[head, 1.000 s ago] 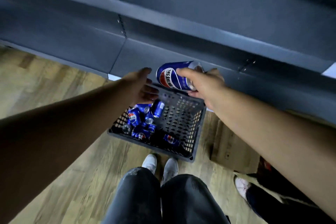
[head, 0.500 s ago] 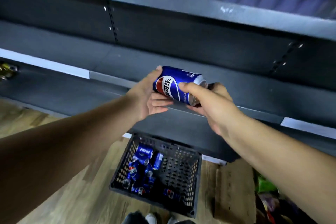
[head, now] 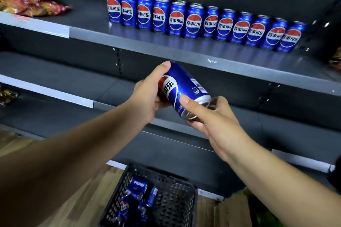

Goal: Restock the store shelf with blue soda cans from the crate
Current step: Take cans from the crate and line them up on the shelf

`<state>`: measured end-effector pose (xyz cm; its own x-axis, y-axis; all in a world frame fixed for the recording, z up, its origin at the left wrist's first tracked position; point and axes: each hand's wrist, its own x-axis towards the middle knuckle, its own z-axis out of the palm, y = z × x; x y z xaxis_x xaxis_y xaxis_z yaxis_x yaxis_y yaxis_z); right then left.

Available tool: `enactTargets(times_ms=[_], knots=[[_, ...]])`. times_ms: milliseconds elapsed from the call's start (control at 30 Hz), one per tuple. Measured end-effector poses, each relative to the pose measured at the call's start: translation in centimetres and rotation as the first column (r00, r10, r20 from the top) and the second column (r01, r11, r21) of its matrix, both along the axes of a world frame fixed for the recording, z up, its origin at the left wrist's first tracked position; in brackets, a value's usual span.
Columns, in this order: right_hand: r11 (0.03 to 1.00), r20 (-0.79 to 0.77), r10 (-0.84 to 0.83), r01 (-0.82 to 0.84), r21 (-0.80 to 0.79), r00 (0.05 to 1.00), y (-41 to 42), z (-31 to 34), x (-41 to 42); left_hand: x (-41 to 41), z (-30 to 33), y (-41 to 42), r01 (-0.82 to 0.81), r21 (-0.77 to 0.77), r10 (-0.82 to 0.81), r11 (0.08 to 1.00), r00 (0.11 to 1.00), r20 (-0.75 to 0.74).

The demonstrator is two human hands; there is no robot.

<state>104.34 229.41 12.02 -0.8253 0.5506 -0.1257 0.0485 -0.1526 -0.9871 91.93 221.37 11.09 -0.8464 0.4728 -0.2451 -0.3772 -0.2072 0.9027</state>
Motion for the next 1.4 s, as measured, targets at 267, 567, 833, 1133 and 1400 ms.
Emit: enactTargets(times_ms=[267,567,833,1133,1400], knots=[[0.941,-0.128,0.151,-0.182,-0.285,0.980,0.5,0.4,0.9,1.7,3.1,-0.1,-0.071,0.079,0.086,0.994,0.976,-0.198],[0.777,-0.293,0.374,-0.470,-0.418,0.880,1.8,1.5,2.0,3.5,6.8,-0.5,0.092,0.135,-0.036,0.987,0.929,-0.369],[0.778,-0.413,0.324,-0.488,-0.395,0.851,1.5,2.7,2.6,4.3,8.7,-1.1,0.238,0.134,-0.158,0.962,0.885,-0.438],[0.831,-0.415,0.263,-0.423,-0.361,0.871,1.0,2.5,3.3,6.5,8.4,-0.6,0.280,0.096,-0.216,0.955,0.882,-0.420],[0.855,-0.404,0.228,-0.381,-0.352,0.886,0.1,2.9,4.0,8.2,9.2,-0.2,0.185,0.100,-0.133,0.978,0.912,-0.387]])
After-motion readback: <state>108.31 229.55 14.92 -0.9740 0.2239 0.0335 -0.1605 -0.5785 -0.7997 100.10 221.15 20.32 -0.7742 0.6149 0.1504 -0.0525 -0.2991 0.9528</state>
